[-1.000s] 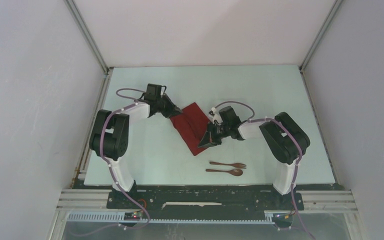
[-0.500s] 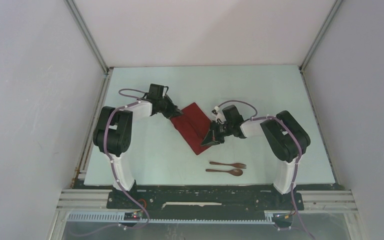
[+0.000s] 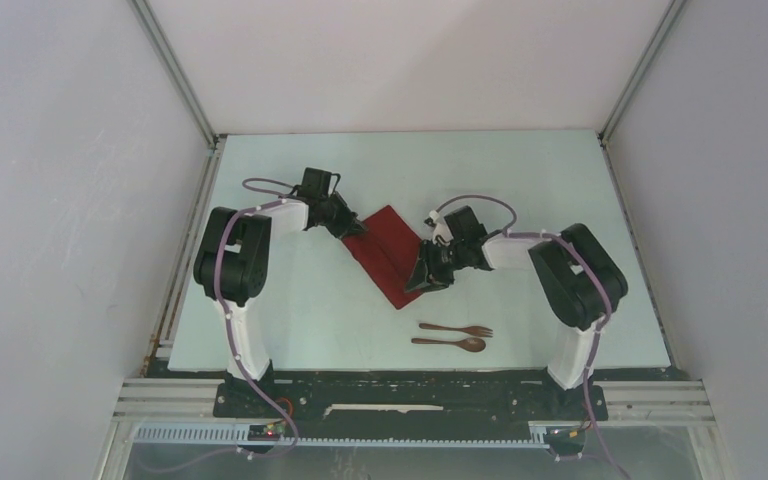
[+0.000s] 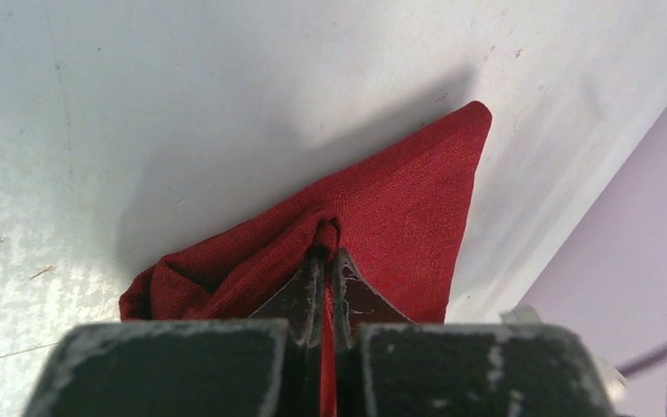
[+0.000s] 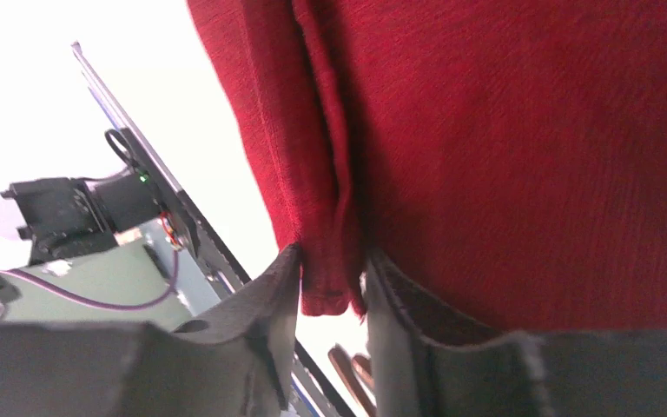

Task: Fold the napkin into a case and place the utensils inside
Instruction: Fold the square-folded napkin at the center of the board, then smooth out the 2/3-rectangle-folded napkin at the center of the board, then pick up the 2/3-rectangle-folded napkin at the center of the board.

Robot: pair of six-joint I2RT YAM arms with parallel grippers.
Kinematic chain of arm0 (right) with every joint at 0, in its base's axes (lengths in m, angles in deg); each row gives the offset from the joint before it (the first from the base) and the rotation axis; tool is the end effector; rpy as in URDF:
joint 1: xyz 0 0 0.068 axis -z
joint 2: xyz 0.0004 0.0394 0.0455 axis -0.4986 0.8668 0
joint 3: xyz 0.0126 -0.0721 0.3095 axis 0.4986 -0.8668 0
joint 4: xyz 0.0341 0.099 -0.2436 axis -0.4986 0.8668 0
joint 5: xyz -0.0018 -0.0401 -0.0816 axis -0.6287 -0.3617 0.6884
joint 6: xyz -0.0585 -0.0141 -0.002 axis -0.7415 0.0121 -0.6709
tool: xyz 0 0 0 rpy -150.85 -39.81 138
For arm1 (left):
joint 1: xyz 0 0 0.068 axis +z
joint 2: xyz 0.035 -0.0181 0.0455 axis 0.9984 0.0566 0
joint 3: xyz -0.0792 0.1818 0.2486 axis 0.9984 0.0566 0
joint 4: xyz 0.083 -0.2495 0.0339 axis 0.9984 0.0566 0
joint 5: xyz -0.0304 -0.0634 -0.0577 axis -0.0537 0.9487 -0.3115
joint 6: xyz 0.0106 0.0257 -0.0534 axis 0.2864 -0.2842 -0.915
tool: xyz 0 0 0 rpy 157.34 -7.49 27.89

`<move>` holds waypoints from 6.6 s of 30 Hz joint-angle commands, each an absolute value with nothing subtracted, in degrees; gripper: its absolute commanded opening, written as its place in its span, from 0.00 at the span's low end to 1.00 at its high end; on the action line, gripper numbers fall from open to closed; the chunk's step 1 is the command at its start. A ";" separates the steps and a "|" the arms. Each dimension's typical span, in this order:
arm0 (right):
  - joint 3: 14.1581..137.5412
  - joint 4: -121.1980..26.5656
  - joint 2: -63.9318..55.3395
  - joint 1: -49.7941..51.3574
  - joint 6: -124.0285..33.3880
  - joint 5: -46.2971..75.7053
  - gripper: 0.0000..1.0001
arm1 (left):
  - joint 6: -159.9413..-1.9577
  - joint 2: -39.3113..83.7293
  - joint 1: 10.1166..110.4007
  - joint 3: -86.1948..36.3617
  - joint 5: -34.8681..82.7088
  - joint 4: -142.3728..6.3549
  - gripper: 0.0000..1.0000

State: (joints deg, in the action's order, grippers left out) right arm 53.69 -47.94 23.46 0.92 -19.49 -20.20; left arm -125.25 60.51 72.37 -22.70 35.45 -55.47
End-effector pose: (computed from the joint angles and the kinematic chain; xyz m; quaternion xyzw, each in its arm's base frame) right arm 0.3106 0.2067 0.1488 -0.0796 0.8925 0.4397 0.0610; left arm 0.4167 -0.1225 0.1750 -0.2826 0.8954 -0.3080 0.1535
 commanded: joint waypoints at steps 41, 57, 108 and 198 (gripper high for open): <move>68.83 -72.29 38.24 -4.12 -9.13 -29.15 0.70 | -128.36 44.63 78.81 -11.17 51.51 -84.55 0.39; 68.87 -72.79 36.84 -4.23 -9.28 -29.44 0.75 | -144.58 63.00 79.98 2.87 51.80 -121.93 0.00; 66.50 -58.74 34.04 -6.57 -13.87 -33.95 0.72 | -139.16 66.84 81.29 -0.12 48.73 -106.60 0.00; 36.95 -40.21 -5.69 24.23 -18.01 -11.30 0.67 | -111.11 53.84 25.88 -39.51 -1.37 -10.29 0.71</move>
